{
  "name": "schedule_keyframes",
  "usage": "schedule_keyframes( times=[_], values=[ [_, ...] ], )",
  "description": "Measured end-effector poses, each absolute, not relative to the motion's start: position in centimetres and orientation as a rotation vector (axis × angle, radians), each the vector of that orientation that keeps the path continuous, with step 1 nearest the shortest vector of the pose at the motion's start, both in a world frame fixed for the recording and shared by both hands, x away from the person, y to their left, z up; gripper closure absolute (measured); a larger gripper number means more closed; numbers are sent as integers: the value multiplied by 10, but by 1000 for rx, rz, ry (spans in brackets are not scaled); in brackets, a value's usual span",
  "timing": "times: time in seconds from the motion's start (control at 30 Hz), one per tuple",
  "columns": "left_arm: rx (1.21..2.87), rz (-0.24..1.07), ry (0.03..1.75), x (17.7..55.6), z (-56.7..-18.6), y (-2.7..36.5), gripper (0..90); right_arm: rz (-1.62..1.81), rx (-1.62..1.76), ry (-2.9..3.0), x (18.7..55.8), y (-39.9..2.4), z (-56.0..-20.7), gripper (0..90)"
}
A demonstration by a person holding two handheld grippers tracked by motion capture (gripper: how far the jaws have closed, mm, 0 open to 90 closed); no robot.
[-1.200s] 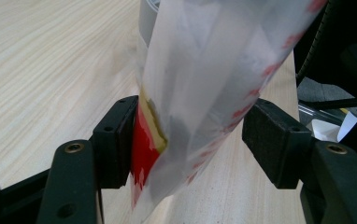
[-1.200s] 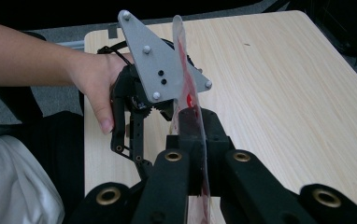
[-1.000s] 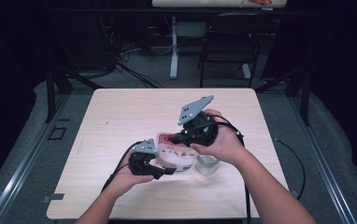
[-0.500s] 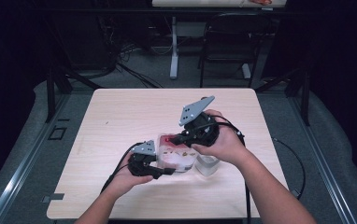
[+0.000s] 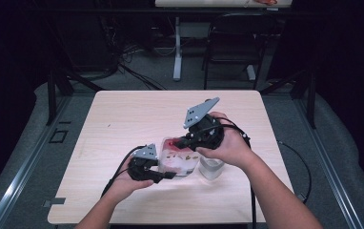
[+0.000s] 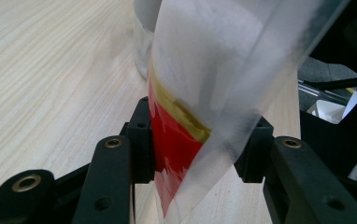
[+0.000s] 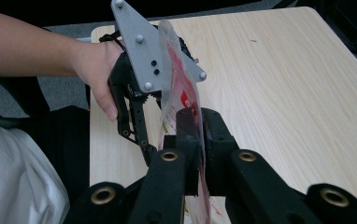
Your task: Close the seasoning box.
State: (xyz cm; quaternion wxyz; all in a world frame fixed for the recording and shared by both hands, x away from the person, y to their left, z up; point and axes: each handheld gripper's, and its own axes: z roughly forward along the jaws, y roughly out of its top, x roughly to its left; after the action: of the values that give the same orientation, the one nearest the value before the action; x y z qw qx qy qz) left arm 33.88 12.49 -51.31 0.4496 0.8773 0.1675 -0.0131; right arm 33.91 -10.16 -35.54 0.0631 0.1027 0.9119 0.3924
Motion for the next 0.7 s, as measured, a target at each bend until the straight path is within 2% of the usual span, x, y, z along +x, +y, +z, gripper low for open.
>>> schedule_keyframes(
  times=[0.7],
  values=[
    [2231, -25, 474, 338, -516, 135, 598, 1221, 386, 2702, 336, -116, -357, 761]
  ],
)
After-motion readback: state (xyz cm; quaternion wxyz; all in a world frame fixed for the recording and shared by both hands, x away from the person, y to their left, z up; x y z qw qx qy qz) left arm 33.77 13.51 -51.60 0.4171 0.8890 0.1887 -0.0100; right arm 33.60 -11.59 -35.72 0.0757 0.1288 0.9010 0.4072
